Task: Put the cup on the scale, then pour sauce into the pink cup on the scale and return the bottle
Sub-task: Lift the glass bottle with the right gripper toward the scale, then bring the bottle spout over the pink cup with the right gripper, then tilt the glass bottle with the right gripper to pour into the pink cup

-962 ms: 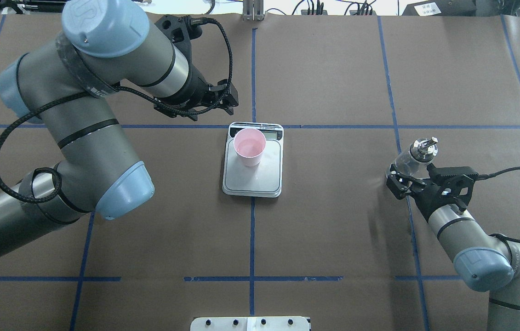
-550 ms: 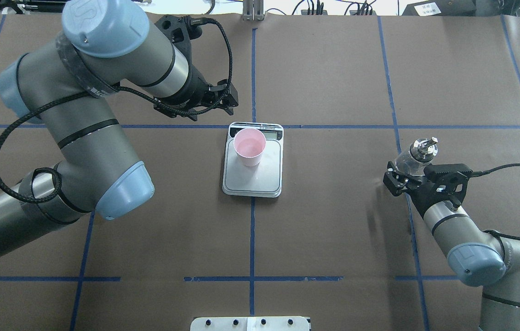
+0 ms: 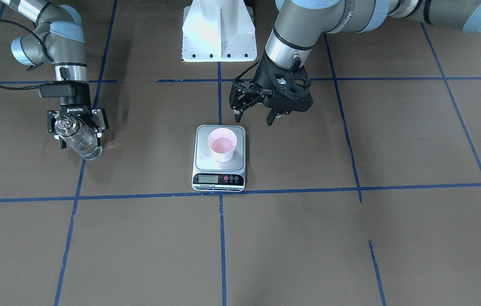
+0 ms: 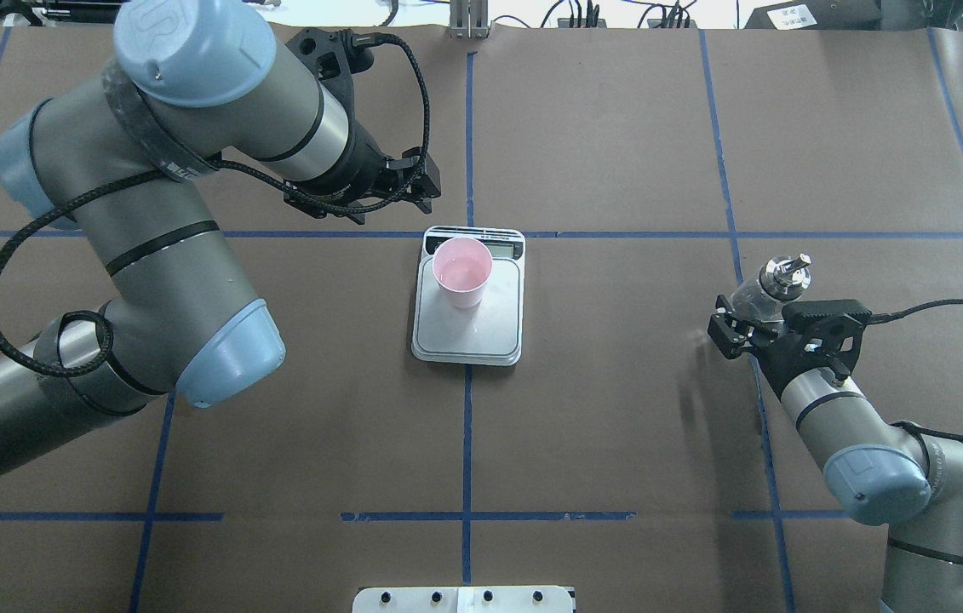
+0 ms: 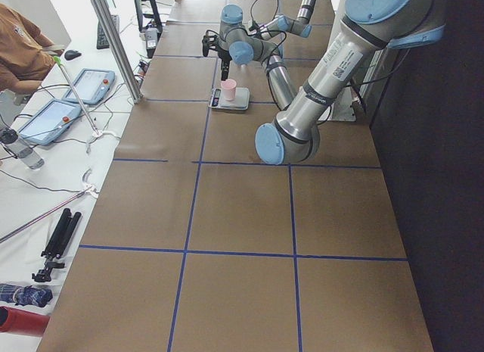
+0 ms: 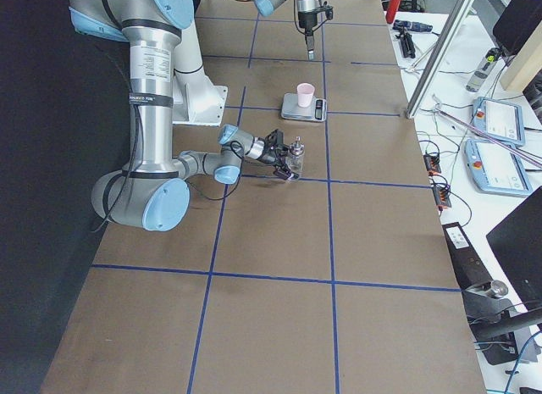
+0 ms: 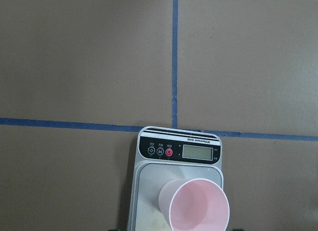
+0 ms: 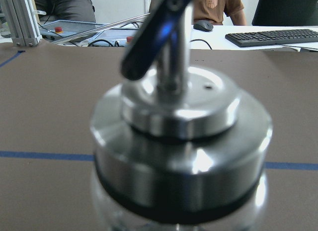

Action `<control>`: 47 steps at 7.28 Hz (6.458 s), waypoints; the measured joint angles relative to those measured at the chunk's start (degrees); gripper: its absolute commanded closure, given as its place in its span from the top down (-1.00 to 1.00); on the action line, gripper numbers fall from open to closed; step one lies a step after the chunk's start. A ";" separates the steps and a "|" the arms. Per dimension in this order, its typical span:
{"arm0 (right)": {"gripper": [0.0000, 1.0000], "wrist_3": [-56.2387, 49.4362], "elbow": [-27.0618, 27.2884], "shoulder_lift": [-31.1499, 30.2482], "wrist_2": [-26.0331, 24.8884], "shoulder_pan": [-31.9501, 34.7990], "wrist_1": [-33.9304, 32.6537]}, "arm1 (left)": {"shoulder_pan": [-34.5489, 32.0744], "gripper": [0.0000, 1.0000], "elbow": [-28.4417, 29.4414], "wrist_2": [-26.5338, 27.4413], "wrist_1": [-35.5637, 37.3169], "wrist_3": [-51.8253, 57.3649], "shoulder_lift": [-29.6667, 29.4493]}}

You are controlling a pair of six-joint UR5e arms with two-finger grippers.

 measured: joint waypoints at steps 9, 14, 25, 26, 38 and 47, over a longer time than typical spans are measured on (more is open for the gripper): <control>-1.00 -7.01 9.60 11.16 -0.11 2.77 -24.33 | -1.60 0.55 -6.90 -0.11 -0.50 3.99 5.90; -1.00 -15.24 9.24 26.16 -0.01 0.85 -52.47 | -5.81 0.48 -8.51 -0.08 -0.49 11.76 9.23; -1.00 -34.38 2.13 37.44 1.94 1.68 -62.39 | -5.89 0.47 -11.73 0.02 0.15 11.86 11.95; -1.00 -34.64 1.90 37.91 1.68 1.86 -63.77 | -5.89 0.47 -12.35 0.01 0.30 11.86 12.59; -1.00 -52.31 -5.41 39.53 -17.24 -0.73 -71.06 | -5.72 0.48 -14.17 -0.22 0.50 11.54 15.03; -1.00 -66.27 -6.44 39.01 -24.63 -0.93 -71.48 | -5.57 0.48 -14.16 -0.26 0.49 11.28 14.95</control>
